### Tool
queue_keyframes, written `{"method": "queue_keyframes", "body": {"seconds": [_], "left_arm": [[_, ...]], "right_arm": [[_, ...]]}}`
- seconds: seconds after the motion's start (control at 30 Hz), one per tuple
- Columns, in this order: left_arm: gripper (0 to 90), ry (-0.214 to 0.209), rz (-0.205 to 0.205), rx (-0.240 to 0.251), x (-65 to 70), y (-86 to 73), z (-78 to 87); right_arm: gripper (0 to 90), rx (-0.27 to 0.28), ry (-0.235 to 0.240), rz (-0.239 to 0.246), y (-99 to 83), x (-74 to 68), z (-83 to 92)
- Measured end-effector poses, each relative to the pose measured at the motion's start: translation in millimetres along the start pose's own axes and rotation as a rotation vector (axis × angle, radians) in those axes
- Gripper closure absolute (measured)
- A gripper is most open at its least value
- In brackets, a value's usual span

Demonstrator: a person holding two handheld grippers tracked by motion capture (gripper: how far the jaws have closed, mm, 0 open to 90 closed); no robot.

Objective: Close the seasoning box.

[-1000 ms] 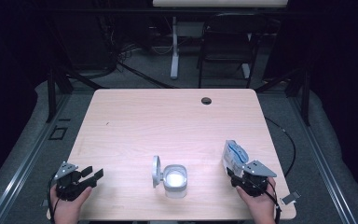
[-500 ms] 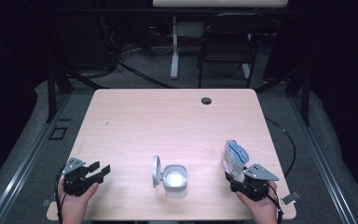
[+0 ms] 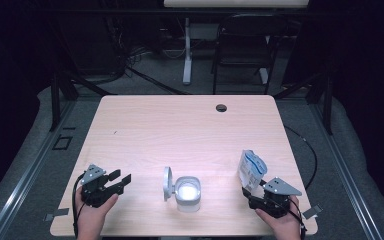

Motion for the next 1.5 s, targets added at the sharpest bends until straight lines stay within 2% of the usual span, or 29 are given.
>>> {"method": "queue_keyframes", "body": {"seconds": [0.3,0.4,0.5,0.63,0.7,0.87,0.97,1.07,1.5], "left_arm": [[62.2,-0.092,-0.108,-0.008,35.4,11.9,2.6],[66.5,-0.135,-0.117,-0.005,47.8,16.1,3.1],[74.7,-0.166,-0.152,-0.026,61.4,17.5,2.2],[85.6,-0.203,-0.170,-0.040,73.9,17.5,1.0],[88.2,-0.221,-0.181,-0.044,79.2,17.8,0.7],[90.0,-0.235,-0.194,-0.048,85.1,19.0,0.5],[90.0,-0.249,-0.183,-0.046,87.9,19.5,1.2],[90.0,-0.257,-0.201,-0.039,92.4,21.3,2.8],[90.0,-0.267,-0.226,-0.037,104.6,22.9,1.9]], "right_arm": [[36.1,0.009,-0.011,-0.035,0.5,0.4,2.1],[35.9,0.000,-0.019,-0.031,0.6,-1.1,3.6],[35.5,0.000,-0.010,-0.035,1.0,-2.3,4.2],[35.3,-0.001,-0.013,-0.045,1.6,-1.4,6.1],[35.3,0.000,-0.012,-0.051,1.6,-0.5,6.6],[35.2,0.006,-0.016,-0.062,1.4,1.8,7.0],[35.2,0.003,-0.013,-0.060,1.1,1.6,6.6],[35.1,0.008,-0.013,-0.063,1.4,1.1,6.5],[35.1,0.006,-0.014,-0.064,1.6,2.0,6.9]]}}
Point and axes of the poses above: each handheld gripper's, and its own axes: z roughly backward along the jaws, y roughly out of its top, x roughly to its right, the point moved 2 cm from there along -z, roughly forward along the jaws, and after that the axes turned 3 degrees about z, right-handed, at the moved point
